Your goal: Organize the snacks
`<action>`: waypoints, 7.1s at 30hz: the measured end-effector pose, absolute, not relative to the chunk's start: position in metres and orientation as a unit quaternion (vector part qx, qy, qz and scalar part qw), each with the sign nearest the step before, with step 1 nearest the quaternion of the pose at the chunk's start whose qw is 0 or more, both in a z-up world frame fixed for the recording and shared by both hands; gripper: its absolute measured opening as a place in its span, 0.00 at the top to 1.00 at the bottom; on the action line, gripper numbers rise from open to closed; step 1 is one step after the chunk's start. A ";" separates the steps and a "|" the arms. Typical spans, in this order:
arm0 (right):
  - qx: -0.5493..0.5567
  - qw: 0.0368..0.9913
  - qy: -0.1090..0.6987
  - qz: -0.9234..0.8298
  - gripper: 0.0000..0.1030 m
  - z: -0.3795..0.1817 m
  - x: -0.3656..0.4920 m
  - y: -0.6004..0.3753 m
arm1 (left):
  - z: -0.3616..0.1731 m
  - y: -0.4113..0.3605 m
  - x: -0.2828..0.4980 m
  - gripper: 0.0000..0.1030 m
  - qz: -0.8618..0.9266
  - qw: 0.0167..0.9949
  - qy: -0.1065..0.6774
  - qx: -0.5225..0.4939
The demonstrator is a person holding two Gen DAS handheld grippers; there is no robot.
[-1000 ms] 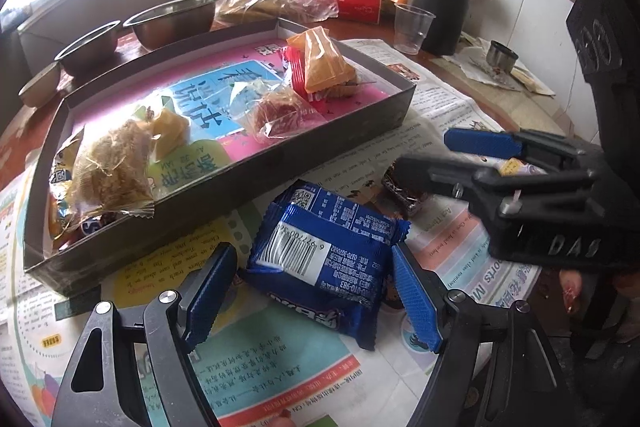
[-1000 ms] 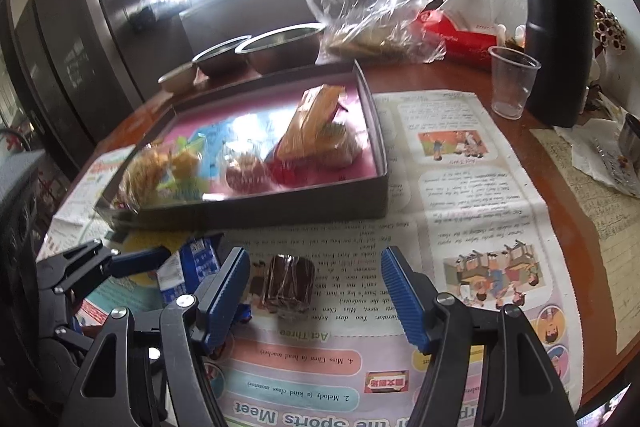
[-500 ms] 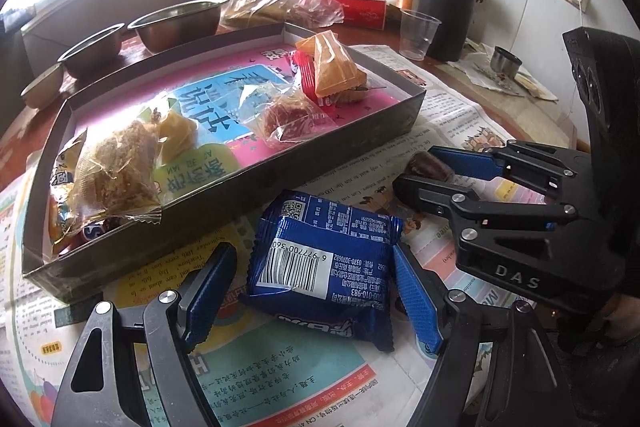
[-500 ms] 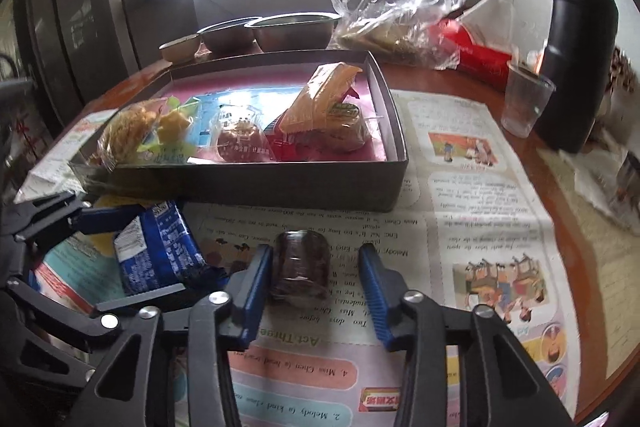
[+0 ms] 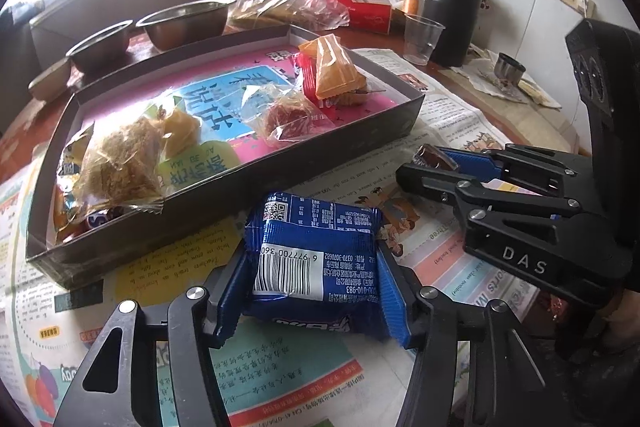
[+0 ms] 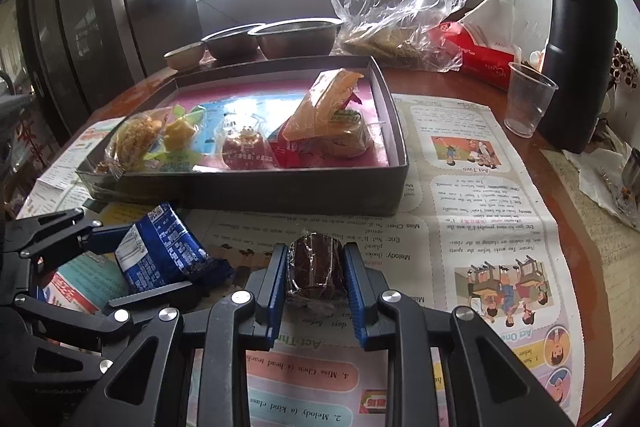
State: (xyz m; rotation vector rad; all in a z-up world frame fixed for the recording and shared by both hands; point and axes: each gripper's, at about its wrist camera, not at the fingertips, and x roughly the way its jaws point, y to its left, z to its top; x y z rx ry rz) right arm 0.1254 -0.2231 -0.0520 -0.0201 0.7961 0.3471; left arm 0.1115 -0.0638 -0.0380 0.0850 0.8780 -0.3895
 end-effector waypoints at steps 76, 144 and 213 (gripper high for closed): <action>0.047 0.913 0.348 0.209 0.73 -0.028 0.198 -0.212 | -0.006 -0.027 0.191 0.42 -0.132 0.914 0.381 -0.047; 0.044 0.918 0.355 0.172 0.42 -0.029 0.191 -0.213 | -0.002 -0.027 0.184 0.29 -0.136 0.912 0.383 -0.052; 0.045 0.945 0.283 0.159 0.02 0.013 0.097 -0.215 | 0.024 0.000 0.088 0.22 -0.014 0.931 0.362 -0.040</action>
